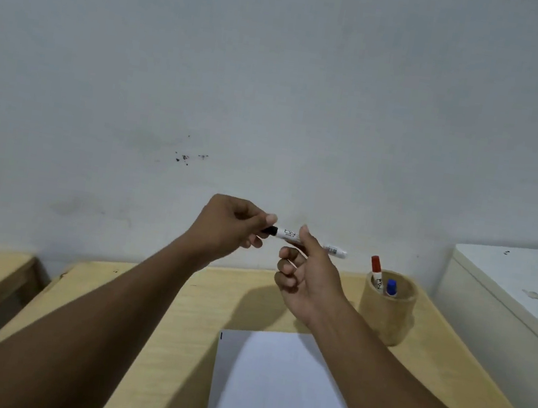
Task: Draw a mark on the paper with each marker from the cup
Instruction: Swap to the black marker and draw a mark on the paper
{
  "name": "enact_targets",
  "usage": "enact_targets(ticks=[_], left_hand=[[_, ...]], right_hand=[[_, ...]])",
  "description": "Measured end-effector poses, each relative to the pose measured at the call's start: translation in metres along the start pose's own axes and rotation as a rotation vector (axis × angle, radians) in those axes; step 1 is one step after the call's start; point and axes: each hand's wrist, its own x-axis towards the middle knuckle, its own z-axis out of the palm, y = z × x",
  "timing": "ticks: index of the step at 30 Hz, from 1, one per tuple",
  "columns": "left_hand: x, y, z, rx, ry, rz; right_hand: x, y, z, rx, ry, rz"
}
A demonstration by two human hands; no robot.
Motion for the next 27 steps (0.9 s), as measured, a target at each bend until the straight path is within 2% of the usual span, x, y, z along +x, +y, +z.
enact_targets(ticks=[5,8,11,13,16,20,27], left_hand=[[-0.029,-0.049,-0.011,-0.05,0.027,-0.101],[-0.04,-0.07,-0.017,-0.101,0.016,-0.184],[-0.047,-0.086,-0.025,-0.183,0.007,-0.244],[-0.051,-0.097,-0.037,-0.203,0.053,-0.281],[-0.059,-0.123,-0.056,0.006,0.054,-0.285],[-0.067,-0.14,-0.043,0.458,-0.126,-0.236],[-0.072,-0.135,-0.019,0.575,-0.284,-0.235]], right_hand=[[0.006,0.035,0.001,-0.073,-0.001,0.037],[0.011,0.051,-0.005,-0.181,-0.067,0.009],[0.015,0.052,-0.012,-0.275,-0.129,-0.035],[0.017,0.041,-0.02,-0.272,-0.1,-0.066],[0.021,0.026,-0.037,-0.338,-0.051,-0.092],[0.019,0.037,-0.048,-0.491,-0.068,-0.063],[0.01,0.077,-0.05,-0.617,-0.052,-0.055]])
